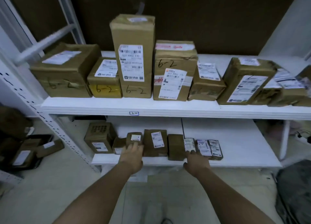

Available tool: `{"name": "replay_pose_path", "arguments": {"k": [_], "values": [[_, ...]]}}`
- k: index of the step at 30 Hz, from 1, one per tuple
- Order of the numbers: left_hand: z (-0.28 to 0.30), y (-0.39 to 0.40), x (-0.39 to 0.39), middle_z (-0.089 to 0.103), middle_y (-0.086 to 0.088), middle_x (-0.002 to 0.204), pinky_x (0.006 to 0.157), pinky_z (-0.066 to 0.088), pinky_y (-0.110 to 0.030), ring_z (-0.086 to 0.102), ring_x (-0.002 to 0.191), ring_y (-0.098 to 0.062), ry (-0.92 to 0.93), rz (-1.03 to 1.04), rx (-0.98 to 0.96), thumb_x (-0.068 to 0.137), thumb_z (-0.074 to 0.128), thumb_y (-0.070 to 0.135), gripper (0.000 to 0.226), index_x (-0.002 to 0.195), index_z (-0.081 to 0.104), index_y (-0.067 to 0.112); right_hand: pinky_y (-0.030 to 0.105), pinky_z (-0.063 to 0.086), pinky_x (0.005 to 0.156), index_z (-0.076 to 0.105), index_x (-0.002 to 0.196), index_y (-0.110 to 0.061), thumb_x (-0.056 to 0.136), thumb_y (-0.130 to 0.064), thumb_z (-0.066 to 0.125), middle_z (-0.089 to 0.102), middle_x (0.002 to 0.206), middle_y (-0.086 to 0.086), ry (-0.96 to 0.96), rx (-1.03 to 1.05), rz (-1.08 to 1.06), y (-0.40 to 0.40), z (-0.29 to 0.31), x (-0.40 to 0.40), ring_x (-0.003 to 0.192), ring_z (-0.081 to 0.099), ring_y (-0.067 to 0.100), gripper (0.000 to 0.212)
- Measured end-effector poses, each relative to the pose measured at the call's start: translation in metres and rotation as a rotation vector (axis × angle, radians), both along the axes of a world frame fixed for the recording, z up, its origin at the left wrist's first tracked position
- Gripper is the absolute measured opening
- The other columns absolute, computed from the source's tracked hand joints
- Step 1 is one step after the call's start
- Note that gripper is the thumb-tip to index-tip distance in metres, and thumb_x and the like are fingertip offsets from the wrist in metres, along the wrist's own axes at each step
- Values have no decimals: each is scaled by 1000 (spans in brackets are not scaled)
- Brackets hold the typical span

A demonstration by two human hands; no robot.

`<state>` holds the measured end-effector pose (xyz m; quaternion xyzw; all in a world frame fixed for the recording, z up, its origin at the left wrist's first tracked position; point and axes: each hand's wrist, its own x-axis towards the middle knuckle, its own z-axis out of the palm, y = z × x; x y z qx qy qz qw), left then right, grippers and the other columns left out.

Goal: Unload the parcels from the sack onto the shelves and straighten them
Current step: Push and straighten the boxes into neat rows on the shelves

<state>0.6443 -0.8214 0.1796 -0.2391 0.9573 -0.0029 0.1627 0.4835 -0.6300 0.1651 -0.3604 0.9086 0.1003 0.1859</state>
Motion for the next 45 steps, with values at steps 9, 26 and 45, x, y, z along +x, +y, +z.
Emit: {"name": "replay_pose_path", "arguments": {"k": [9,26,45], "values": [[-199,-72,-8,7,-12,158,118,11,-48,5,147,-30,38,165,-136,87,55,50,91,152,3,13,40,35,100,35,140,-15,93,-32,51,41,142,10,64,-48,231,-97,-197,-17,129,40,29,52],[-296,-174,-90,23,-13,153,114,18,-47,22,139,-34,269,-131,-309,77,71,48,105,151,-3,35,53,13,115,0,155,-26,93,-38,50,-1,162,-2,112,-206,218,-167,-390,-35,149,1,27,80],[-290,-162,-88,1,-12,160,118,5,-45,0,147,-29,442,-120,-328,81,58,60,98,153,0,27,48,15,117,8,154,-22,93,-38,49,6,162,1,166,-318,213,-161,-392,-38,148,5,25,76]]}}
